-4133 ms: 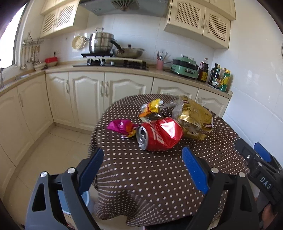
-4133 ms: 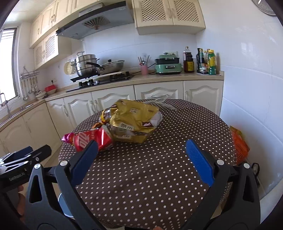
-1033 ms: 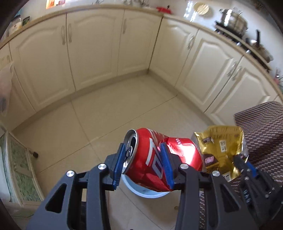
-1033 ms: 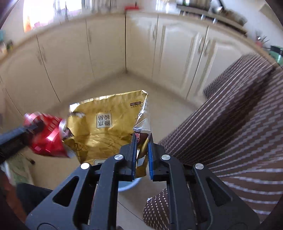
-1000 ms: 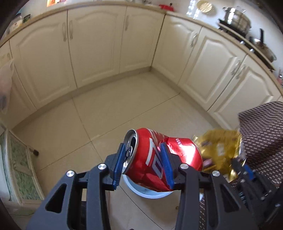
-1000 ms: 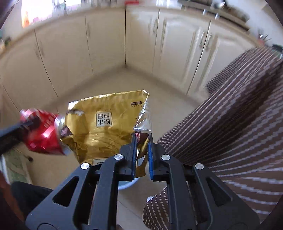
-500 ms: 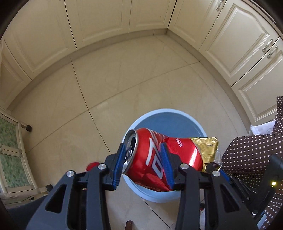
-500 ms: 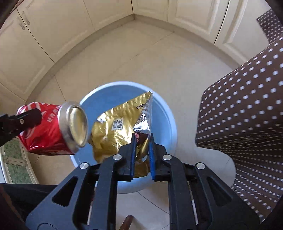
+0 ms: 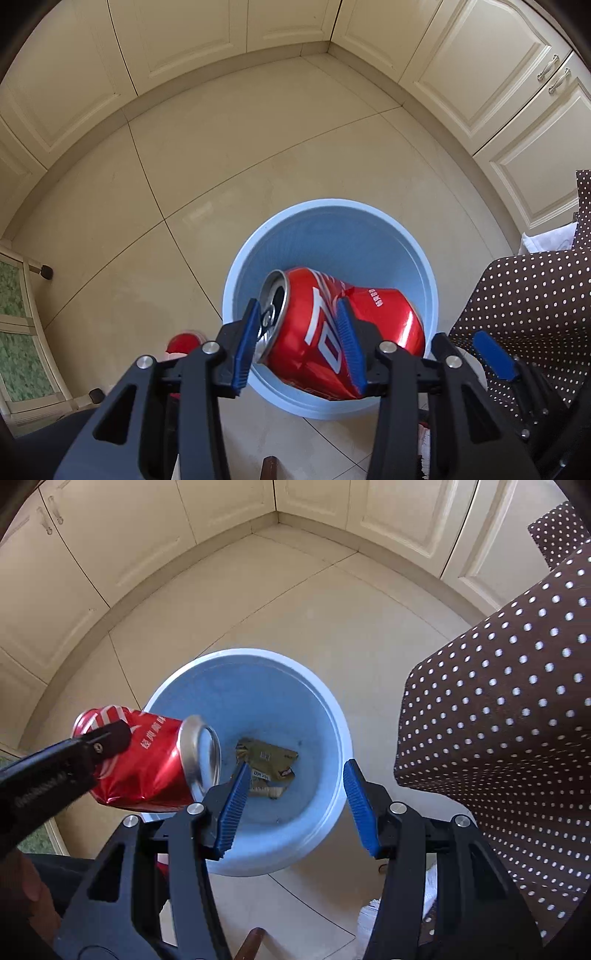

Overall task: Collect trash
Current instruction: 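Carry can and bag over the blue bucket and open both tools, then move both tools back to the table and grasp the pink wrapper with left tool, then drop the pink wrapper into the bucket while the right tool drops an orange peel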

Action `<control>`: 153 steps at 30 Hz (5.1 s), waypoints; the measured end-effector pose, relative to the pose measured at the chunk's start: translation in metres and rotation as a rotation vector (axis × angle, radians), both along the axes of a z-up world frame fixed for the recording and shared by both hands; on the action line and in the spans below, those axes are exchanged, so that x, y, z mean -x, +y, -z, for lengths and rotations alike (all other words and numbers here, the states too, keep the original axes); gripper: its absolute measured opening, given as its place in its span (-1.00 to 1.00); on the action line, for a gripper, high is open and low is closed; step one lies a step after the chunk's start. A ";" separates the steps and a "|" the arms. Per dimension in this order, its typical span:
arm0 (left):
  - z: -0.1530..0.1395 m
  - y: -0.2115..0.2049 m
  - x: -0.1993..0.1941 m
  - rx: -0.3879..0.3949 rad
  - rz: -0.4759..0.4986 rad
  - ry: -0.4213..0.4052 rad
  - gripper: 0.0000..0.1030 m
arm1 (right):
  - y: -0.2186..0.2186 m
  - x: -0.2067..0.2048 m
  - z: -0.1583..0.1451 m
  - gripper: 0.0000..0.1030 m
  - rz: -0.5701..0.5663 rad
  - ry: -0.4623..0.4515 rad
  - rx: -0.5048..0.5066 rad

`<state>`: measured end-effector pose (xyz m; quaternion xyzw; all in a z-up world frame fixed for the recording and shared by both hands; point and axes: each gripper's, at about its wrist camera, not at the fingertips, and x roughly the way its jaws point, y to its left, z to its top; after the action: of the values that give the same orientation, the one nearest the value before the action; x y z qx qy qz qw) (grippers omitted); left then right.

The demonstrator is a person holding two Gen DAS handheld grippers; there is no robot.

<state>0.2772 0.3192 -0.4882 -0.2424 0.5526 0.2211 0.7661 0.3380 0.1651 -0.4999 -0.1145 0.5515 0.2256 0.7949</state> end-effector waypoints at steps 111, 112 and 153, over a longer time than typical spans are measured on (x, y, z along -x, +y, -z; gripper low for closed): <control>-0.358 -0.295 0.001 -0.012 0.558 -0.673 -0.18 | -0.357 0.043 -0.366 -0.33 0.530 -0.365 -0.138; -0.358 -0.291 0.004 -0.013 0.545 -0.674 -0.18 | -0.355 0.048 -0.370 -0.33 0.527 -0.380 -0.142; -0.169 -0.041 -0.002 -0.025 0.114 -0.225 0.00 | -0.052 0.024 -0.177 -0.32 -0.031 0.063 -0.158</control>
<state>0.2795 0.2779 -0.3192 -0.2244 0.4731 0.1554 0.8377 0.3138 0.1134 -0.3225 -0.0528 0.5550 0.2840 0.7801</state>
